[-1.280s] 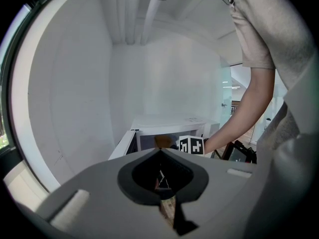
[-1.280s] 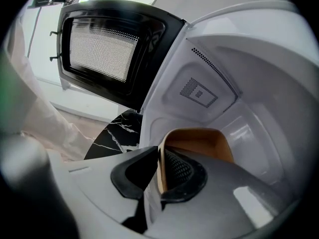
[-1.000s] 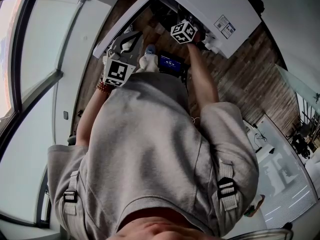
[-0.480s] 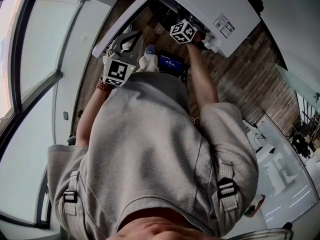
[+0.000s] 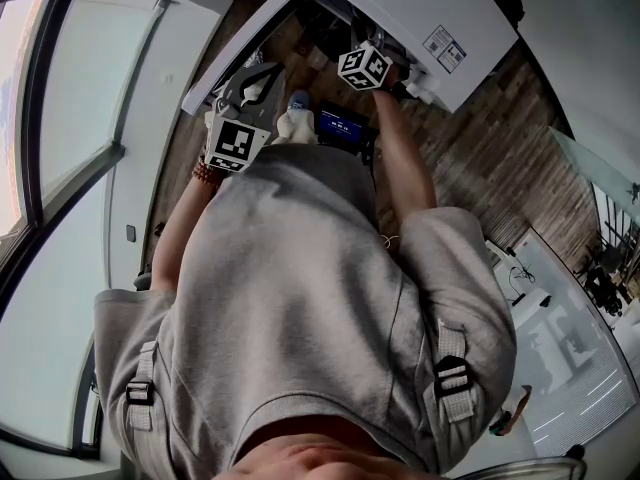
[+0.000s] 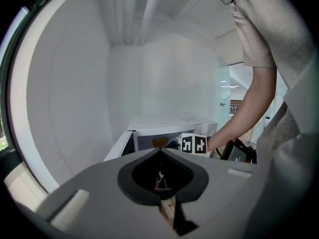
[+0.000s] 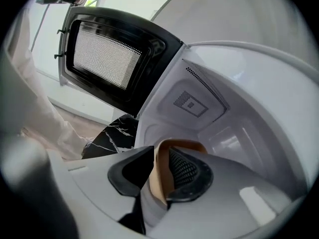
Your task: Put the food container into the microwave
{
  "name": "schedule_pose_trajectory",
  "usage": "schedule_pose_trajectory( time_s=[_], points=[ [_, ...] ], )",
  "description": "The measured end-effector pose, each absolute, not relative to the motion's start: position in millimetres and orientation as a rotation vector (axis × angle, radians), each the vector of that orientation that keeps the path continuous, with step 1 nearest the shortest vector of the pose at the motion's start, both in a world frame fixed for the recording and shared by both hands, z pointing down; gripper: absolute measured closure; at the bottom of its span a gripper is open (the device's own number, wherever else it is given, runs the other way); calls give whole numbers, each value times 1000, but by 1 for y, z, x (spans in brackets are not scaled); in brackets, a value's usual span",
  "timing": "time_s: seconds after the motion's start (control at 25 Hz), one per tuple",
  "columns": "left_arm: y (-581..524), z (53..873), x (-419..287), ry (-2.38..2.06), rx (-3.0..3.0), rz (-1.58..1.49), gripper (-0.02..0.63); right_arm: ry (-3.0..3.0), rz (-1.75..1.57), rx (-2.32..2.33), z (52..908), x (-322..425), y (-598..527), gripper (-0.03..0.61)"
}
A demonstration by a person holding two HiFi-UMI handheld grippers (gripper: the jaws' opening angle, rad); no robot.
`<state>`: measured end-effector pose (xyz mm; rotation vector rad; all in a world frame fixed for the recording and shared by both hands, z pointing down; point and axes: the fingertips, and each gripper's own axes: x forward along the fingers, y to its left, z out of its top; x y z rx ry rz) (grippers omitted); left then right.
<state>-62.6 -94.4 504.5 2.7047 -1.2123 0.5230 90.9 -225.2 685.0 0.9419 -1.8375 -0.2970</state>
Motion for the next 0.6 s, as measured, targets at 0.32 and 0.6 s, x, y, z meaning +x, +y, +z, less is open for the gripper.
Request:
schedule_pose_trajectory(
  time_s=[0.32, 0.6],
  points=[
    [-92, 503, -57, -1208, 2717, 525, 615, -1848, -302, 931, 685, 90, -218, 483],
    [-89, 503, -55, -1211, 2717, 525, 615, -1856, -295, 919, 688, 89, -211, 488]
  ],
)
